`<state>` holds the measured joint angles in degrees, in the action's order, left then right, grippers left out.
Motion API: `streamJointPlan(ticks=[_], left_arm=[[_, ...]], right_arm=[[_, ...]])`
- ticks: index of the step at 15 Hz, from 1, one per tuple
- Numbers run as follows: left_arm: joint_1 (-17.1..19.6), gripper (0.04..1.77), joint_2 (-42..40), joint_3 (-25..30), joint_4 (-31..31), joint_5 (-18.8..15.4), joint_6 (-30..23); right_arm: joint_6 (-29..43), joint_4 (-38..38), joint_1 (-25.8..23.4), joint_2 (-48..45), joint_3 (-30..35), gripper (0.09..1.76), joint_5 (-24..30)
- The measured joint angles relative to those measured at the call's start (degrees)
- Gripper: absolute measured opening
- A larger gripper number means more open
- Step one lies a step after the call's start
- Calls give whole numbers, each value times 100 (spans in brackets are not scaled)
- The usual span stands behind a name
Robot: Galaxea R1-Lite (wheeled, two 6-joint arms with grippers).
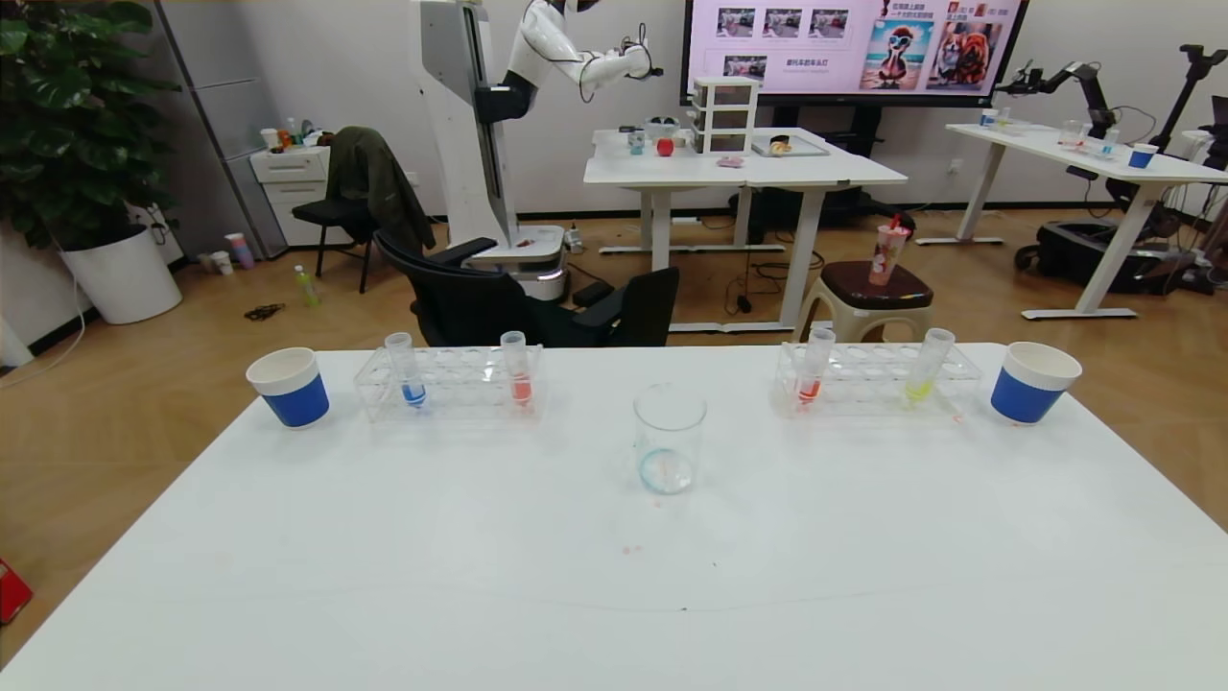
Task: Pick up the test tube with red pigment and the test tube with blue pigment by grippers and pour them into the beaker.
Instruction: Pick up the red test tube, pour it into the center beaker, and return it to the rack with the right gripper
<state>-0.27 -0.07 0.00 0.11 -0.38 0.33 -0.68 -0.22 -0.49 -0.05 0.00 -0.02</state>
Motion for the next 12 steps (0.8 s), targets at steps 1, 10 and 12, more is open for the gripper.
streamJointPlan(ticks=[1, 10, 12], left_arm=[[0, 174, 0, 0, 0, 5, 0], [0, 174, 0, 0, 0, 5, 0], [2, 174, 0, 0, 0, 5, 0]], right_arm=[[0, -30, -4, 0, 0, 174, -5], [17, -46, 60, 532, -1146, 174, -28], [24, -118, 163, 1104, -1540, 174, -27]])
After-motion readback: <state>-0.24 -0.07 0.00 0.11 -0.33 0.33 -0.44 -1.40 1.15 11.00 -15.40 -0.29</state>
